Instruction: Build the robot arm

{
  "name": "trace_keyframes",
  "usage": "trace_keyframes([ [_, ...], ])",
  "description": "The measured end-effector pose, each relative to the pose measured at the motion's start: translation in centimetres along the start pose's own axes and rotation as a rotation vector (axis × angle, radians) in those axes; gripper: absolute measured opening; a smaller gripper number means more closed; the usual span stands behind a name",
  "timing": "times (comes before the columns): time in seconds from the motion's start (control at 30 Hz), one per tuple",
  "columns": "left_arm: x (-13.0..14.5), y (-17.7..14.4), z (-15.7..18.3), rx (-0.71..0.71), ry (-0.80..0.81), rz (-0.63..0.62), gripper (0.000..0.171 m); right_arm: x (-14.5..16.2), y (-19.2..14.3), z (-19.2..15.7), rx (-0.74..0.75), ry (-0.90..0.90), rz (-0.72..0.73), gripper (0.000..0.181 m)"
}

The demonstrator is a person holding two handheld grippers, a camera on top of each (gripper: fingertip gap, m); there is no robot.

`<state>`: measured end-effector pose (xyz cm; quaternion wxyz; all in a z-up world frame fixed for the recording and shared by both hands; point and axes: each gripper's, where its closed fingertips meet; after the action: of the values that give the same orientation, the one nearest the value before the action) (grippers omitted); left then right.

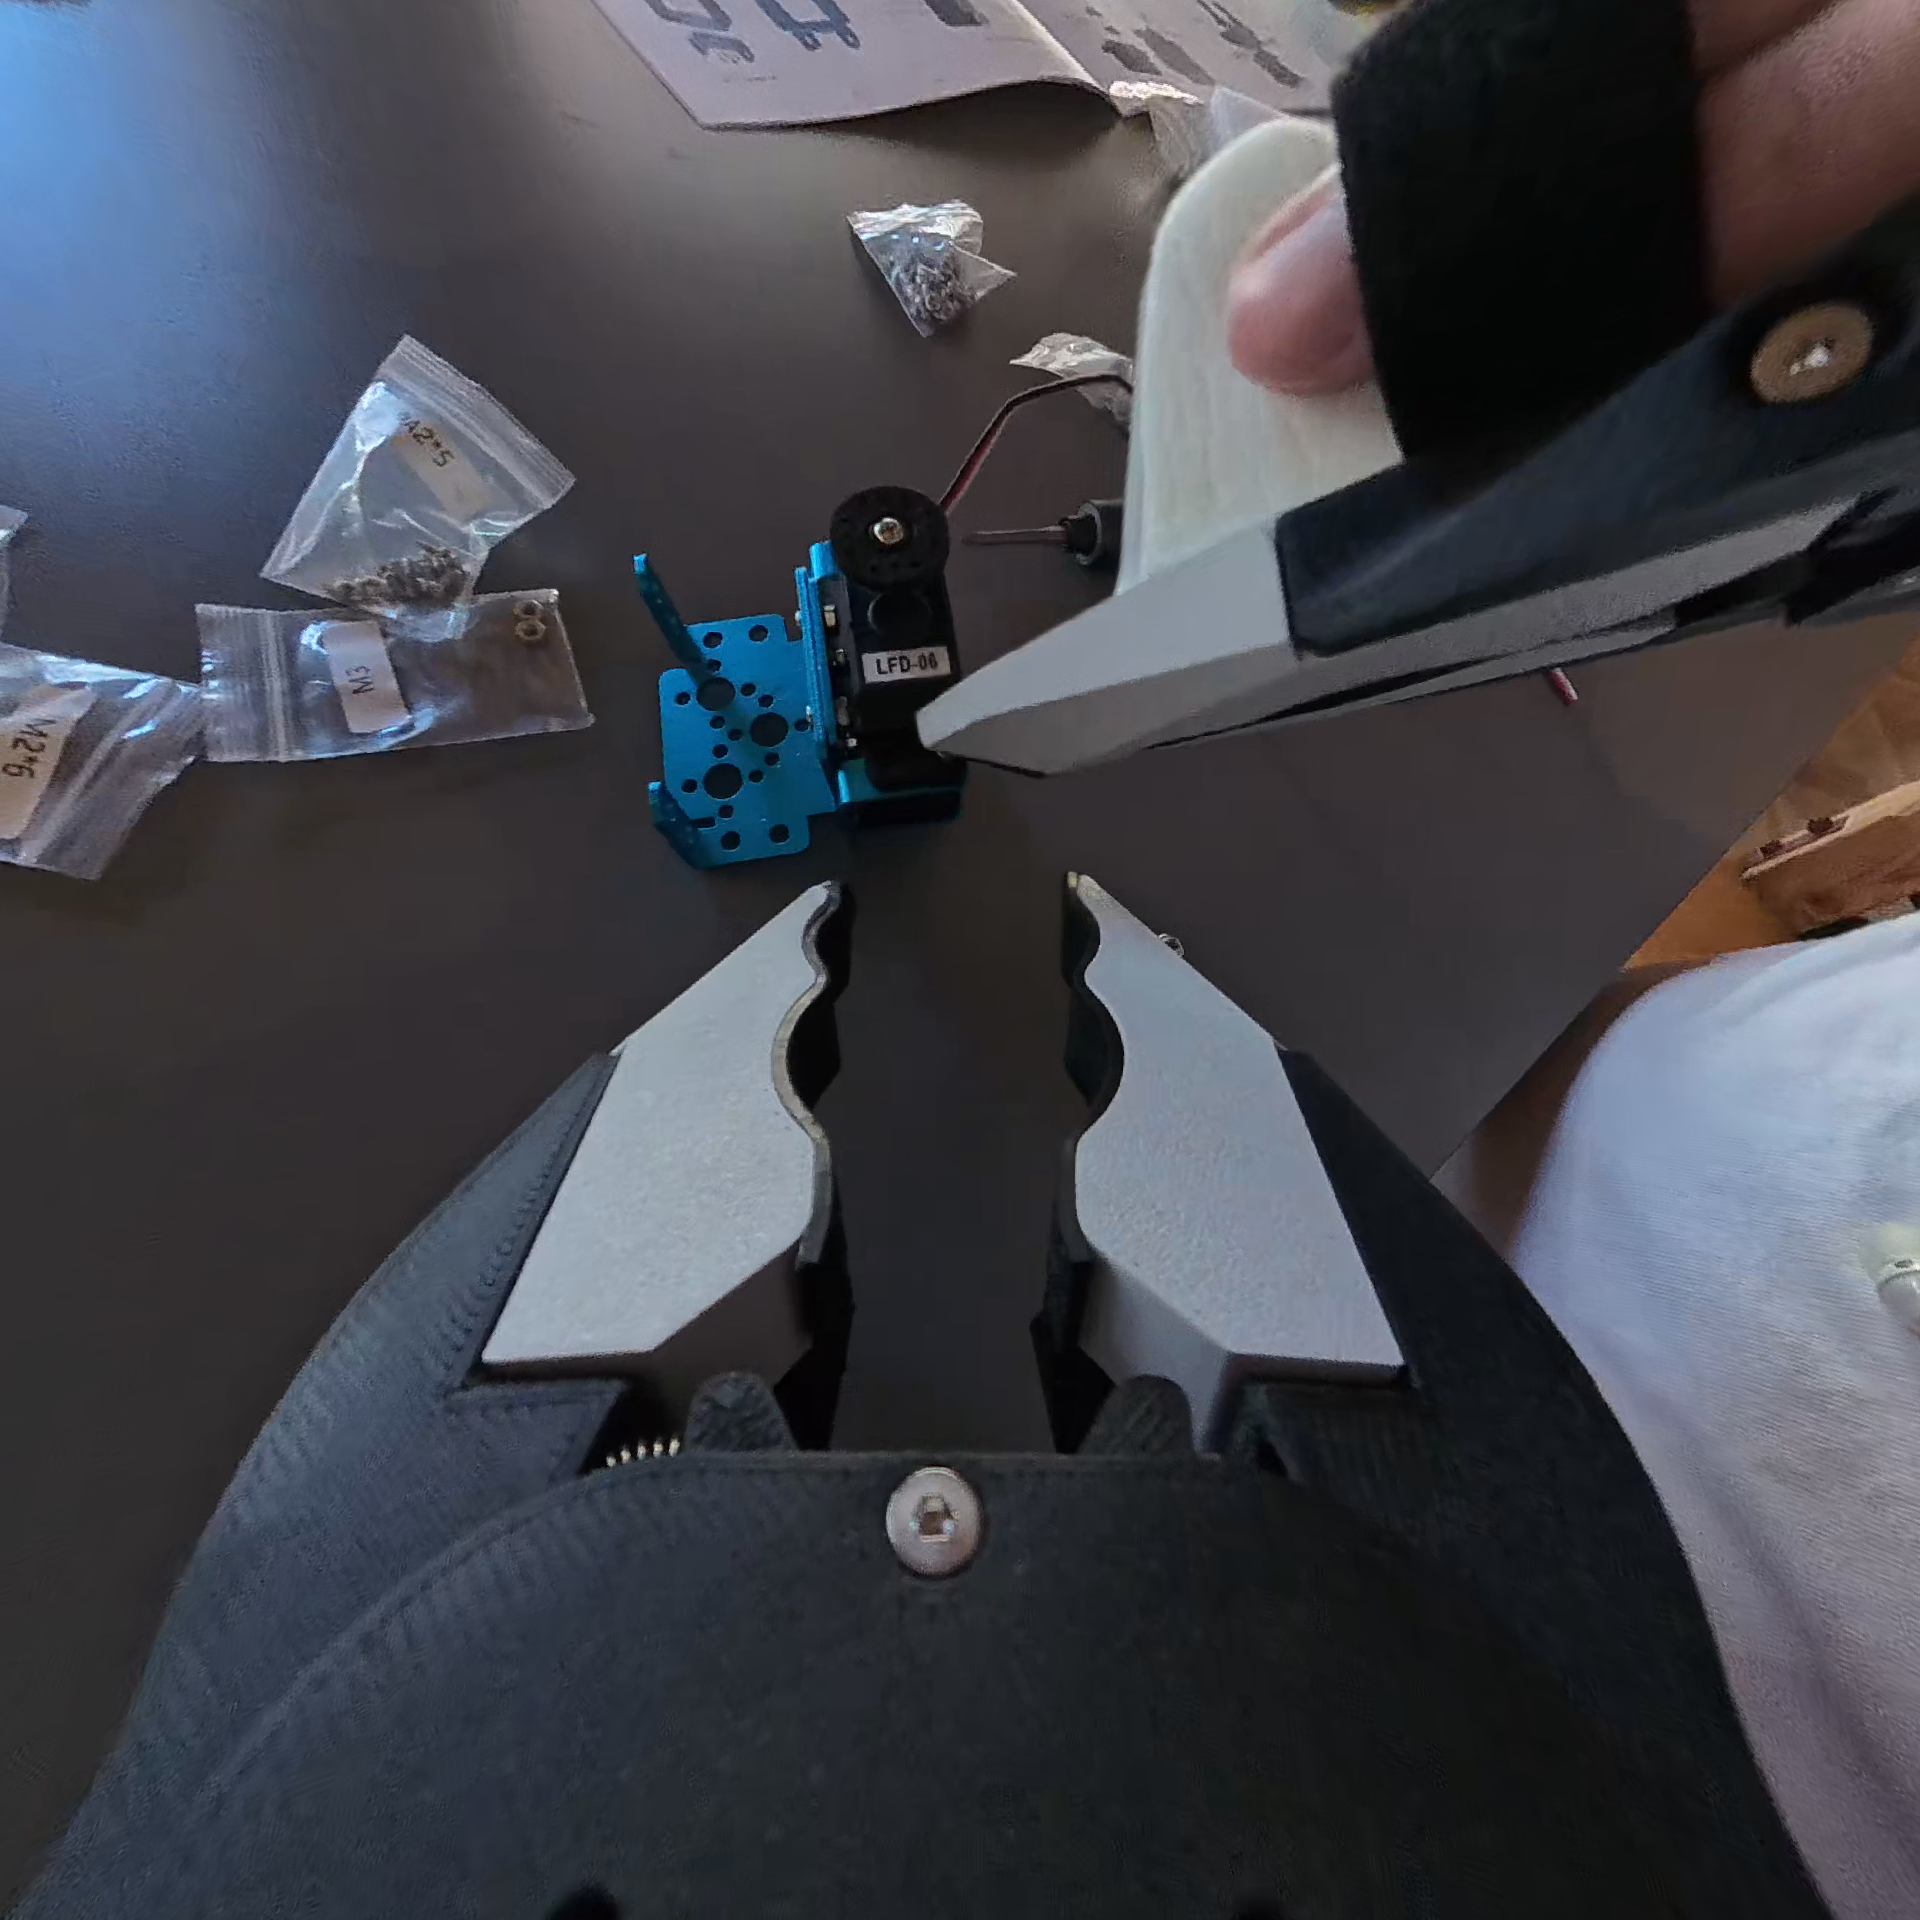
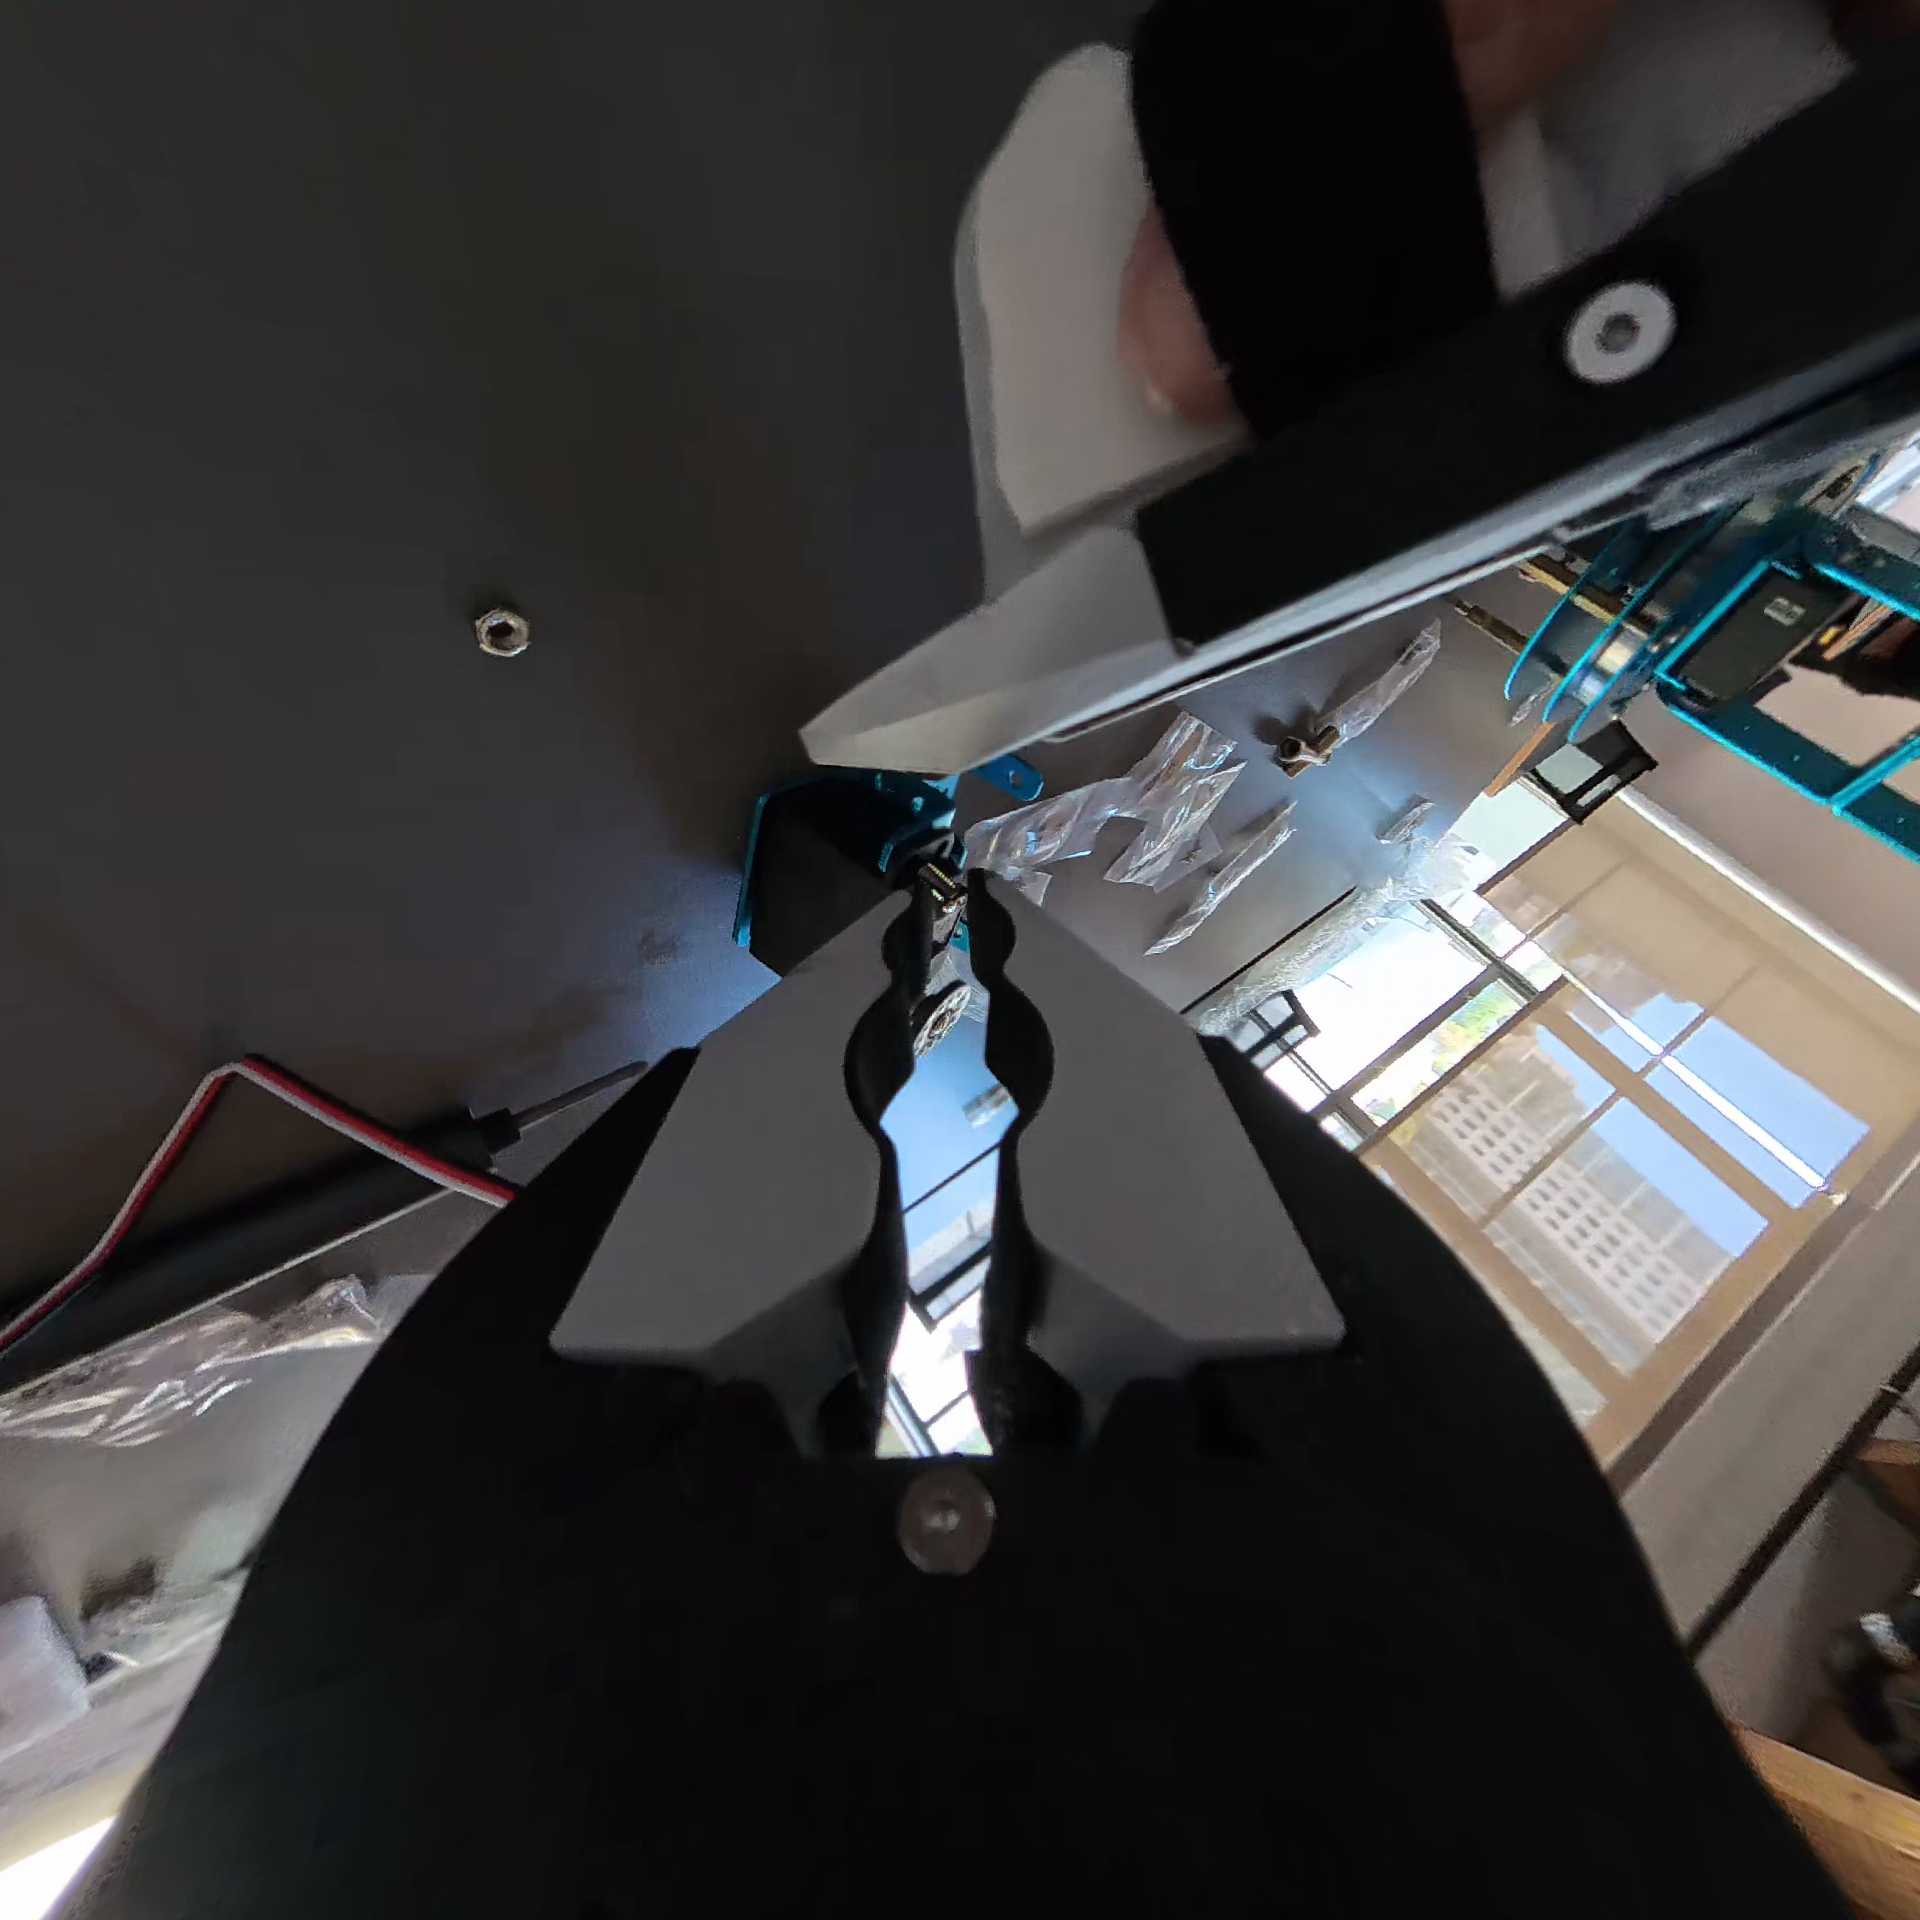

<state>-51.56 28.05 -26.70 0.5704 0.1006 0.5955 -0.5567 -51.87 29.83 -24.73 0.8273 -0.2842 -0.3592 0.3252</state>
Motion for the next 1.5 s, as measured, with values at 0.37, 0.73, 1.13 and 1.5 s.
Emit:
trace_keyframes([
  [0.37, -0.2, -1.3, -0.8, -0.030, -0.046, 0.071, 0.041, -0.3, 0.2, -0.2, -0.006, -0.159, -0.077, 0.007],
  [0.73, -0.6, -1.7, -1.3, -0.050, -0.074, 0.120, 0.041, -0.1, 0.2, -0.2, 0.017, -0.073, -0.101, 0.007],
  [1.13, -0.5, -0.8, -1.0, -0.048, -0.058, 0.095, 0.041, -0.2, -0.1, -0.6, 0.070, 0.064, -0.037, 0.007],
  [1.5, -1.7, 0.4, -1.1, -0.067, -0.021, 0.054, 0.037, 0.2, 0.0, -0.9, 0.056, 0.196, 0.041, 0.007],
])
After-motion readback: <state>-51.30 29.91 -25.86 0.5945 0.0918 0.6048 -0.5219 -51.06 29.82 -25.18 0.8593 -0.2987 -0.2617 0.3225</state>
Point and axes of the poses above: each gripper's, where its closed fingertips meet, y out along the fingers, x out of its underside, z = x × y across the jaws, and after that the axes turned 2 degrees about -z, right-handed
